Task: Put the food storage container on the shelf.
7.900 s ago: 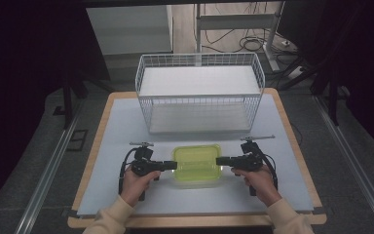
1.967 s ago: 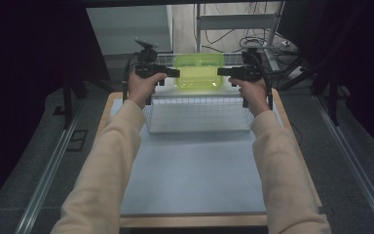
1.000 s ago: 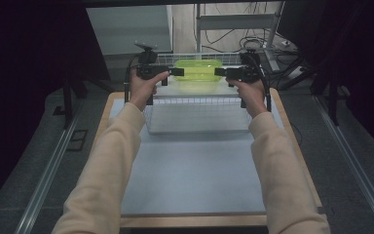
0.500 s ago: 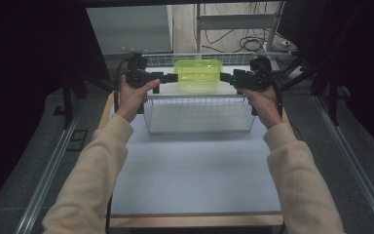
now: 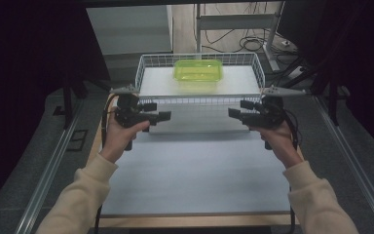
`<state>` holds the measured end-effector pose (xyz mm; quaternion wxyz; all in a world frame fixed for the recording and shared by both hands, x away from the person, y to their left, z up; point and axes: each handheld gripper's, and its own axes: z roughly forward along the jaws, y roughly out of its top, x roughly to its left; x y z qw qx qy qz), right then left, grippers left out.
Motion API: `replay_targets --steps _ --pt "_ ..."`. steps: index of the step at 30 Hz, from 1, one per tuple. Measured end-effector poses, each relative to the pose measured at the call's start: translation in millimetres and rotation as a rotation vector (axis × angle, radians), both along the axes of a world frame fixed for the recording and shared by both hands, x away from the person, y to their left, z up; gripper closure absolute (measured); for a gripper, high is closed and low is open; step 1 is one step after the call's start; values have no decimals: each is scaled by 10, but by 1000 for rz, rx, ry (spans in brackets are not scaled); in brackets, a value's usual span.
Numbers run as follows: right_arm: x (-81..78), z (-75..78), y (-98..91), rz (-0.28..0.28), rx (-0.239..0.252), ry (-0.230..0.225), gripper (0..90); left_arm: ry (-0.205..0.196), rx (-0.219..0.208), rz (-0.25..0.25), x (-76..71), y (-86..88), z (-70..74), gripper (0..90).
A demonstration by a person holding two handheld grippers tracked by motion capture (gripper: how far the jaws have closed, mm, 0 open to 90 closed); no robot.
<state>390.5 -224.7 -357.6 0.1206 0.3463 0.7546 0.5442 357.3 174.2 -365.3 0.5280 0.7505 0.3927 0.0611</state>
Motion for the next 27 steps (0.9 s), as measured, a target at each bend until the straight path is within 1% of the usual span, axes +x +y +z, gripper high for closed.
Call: replay_targets --steps 2,5,7,8,10,11,12,13,15,16,17,20,23,24,26,27 --pt "-118 -99 -29 18 -4 -4 319 -6 14 -1 -136 -3 -121 196" --pt "-288 -250 -65 44 0 -4 310 -2 17 -15 -309 8 -320 197" --pt "-396 -357 -79 56 2 -8 309 -1 15 -12 -409 18 -448 198" --pt "-445 -418 -87 62 -3 -5 308 9 10 -14 -452 22 -506 200" --pt "-534 -563 -104 76 -3 13 309 15 11 -20 -531 30 -607 201" --pt "-570 -633 -114 83 -9 30 307 19 21 -31 -574 33 -656 201" --pt "-615 -710 -127 83 -19 35 307 17 23 -31 -602 35 -681 200" --pt "-639 -748 -138 83 -31 33 306 12 29 -28 -630 42 -713 201" --pt "-692 -827 -162 76 -54 25 304 17 35 -30 -662 41 -771 201" --pt "-699 -840 -168 72 -54 26 304 23 36 -31 -669 33 -797 201" --pt "-697 -848 -175 76 -44 33 302 24 41 -34 -668 25 -807 201" --pt "-685 -820 -184 72 -32 27 297 20 46 -35 -665 6 -823 201" --pt "-695 -808 -199 68 -18 16 285 23 37 -33 -668 5 -829 200" --pt "-704 -818 -205 64 -15 11 284 26 35 -30 -667 10 -835 200" --pt "-710 -854 -221 78 -8 17 261 34 26 -24 -661 24 -858 199" --pt "-720 -879 -232 78 -1 11 248 35 25 -21 -658 28 -870 198"
